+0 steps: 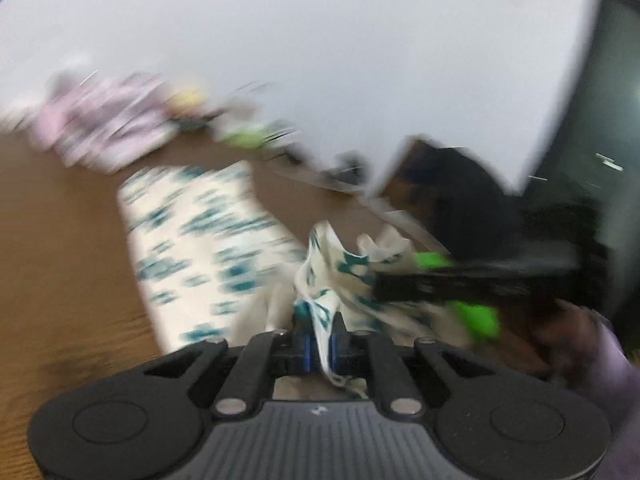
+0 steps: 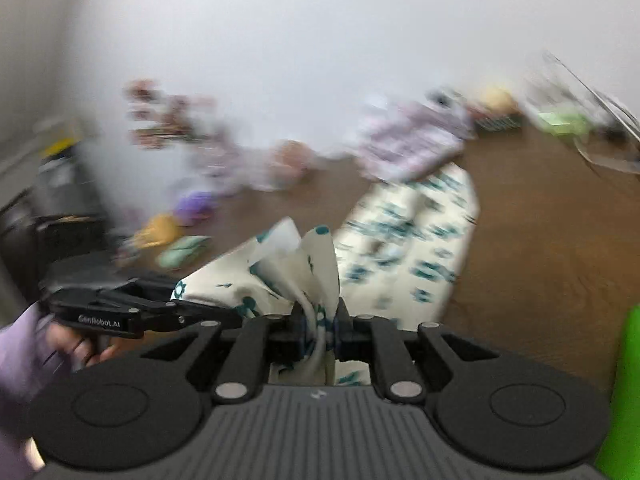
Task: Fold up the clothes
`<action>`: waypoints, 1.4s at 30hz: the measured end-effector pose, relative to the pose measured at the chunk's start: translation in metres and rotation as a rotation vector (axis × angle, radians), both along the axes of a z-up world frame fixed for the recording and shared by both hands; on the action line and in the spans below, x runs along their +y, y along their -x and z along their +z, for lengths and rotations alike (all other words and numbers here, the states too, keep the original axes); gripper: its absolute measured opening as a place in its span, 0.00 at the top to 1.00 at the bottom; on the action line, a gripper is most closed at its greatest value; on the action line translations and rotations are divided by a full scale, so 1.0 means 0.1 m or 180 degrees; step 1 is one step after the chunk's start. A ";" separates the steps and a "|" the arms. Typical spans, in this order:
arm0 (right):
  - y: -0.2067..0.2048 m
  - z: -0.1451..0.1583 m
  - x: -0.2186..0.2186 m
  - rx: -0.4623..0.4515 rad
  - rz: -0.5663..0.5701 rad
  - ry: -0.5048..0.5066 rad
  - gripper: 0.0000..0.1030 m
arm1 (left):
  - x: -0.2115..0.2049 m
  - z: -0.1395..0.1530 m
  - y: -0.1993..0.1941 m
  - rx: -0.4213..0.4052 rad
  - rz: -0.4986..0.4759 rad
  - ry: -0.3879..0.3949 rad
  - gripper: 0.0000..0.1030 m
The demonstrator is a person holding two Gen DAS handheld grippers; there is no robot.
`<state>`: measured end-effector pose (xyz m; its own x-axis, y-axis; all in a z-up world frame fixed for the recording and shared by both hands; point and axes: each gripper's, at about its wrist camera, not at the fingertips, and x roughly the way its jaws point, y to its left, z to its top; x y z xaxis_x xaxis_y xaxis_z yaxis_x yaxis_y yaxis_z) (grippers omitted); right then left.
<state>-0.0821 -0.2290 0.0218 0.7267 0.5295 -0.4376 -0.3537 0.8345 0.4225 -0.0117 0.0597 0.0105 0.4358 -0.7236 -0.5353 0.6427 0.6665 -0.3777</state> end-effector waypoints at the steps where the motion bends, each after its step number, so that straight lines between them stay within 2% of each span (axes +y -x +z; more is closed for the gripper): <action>1: -0.06 -0.04 0.02 0.0059 -0.0131 0.0024 0.63 | 0.01 -0.04 -0.09 0.0107 0.0149 -0.0022 0.78; 2: -0.12 -0.07 0.03 0.0119 -0.0262 0.0047 0.49 | 0.04 -0.05 -0.15 0.0193 0.0211 0.0030 0.76; 3: -0.18 -0.11 0.05 0.0178 -0.0393 0.0071 0.49 | 0.06 -0.06 -0.21 0.0279 0.0272 0.0082 0.75; 4: -0.24 -0.15 0.06 0.0238 -0.0523 0.0095 0.47 | 0.11 -0.06 -0.24 0.0336 0.0326 0.0129 0.69; 5: -0.20 -0.11 0.05 0.0156 -0.0565 0.0142 0.43 | 0.19 -0.02 -0.20 0.0303 0.0391 0.0163 0.59; 6: -0.14 -0.06 0.02 0.0049 -0.0592 0.0192 0.42 | 0.28 0.04 -0.12 0.0197 0.0508 0.0194 0.53; 8: 0.05 0.08 -0.05 -0.0197 -0.0627 0.0317 0.40 | 0.47 0.16 0.05 -0.0004 0.0724 0.0258 0.34; 10: 0.29 0.19 -0.12 -0.0416 -0.0560 0.0410 0.40 | 0.65 0.24 0.25 -0.0125 0.0838 0.0326 0.32; 12: 0.48 0.20 -0.14 -0.0400 -0.0415 0.0469 0.40 | 0.73 0.30 0.41 -0.0099 0.0856 0.0360 0.32; 16: 0.76 0.15 -0.07 -0.0365 -0.0249 0.0560 0.41 | 0.38 0.25 0.59 -0.0051 0.0772 0.0190 0.29; 20: 0.66 0.00 0.14 -0.0206 -0.0168 0.0482 0.41 | 0.02 0.20 0.77 -0.0056 0.0722 -0.0020 0.29; 22: 0.57 -0.08 0.23 -0.0160 -0.0175 0.0528 0.41 | -0.16 0.12 0.81 -0.0320 0.0872 -0.0351 0.29; 23: 0.57 -0.11 0.27 -0.0132 -0.0204 0.0580 0.41 | -0.23 0.07 0.81 -0.0364 0.0912 -0.0505 0.30; 26: 0.53 -0.22 0.28 -0.0031 -0.0244 0.0642 0.41 | -0.30 -0.05 0.79 -0.0311 0.0959 -0.0667 0.31; 29: 0.57 -0.22 0.24 0.0018 -0.0274 0.0601 0.42 | -0.22 0.05 0.84 -0.0369 0.1099 -0.0641 0.32; 32: 0.68 -0.05 0.23 -0.0262 -0.0219 0.0574 0.42 | -0.14 0.22 0.95 -0.0536 0.0988 -0.0377 0.28; 34: 0.66 -0.06 0.28 -0.0287 -0.0110 0.0584 0.41 | -0.19 0.18 0.90 -0.0369 0.0878 -0.0360 0.29; 37: 0.55 -0.17 0.36 -0.0165 -0.0076 0.0732 0.42 | -0.23 -0.01 0.78 -0.0055 0.1049 -0.0543 0.45; 39: 0.49 -0.24 0.34 -0.0029 -0.0099 0.0700 0.41 | -0.15 -0.07 0.74 0.0091 0.1146 -0.0418 0.46; 40: 0.47 -0.26 0.31 0.0022 -0.0096 0.0609 0.42 | -0.10 -0.09 0.73 0.0151 0.1185 -0.0321 0.55; 41: 0.46 -0.28 0.29 0.0075 -0.0094 0.0514 0.44 | -0.06 -0.10 0.71 0.0206 0.1204 -0.0237 0.72; 42: 0.44 -0.29 0.26 0.0128 -0.0091 0.0418 0.47 | -0.02 -0.12 0.69 0.0279 0.1200 -0.0149 0.76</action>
<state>-0.1258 -0.2031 -0.0075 0.7211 0.4452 -0.5308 -0.3140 0.8930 0.3224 -0.0807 0.0582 -0.0013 0.6176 -0.4952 -0.6111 0.3159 0.8677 -0.3838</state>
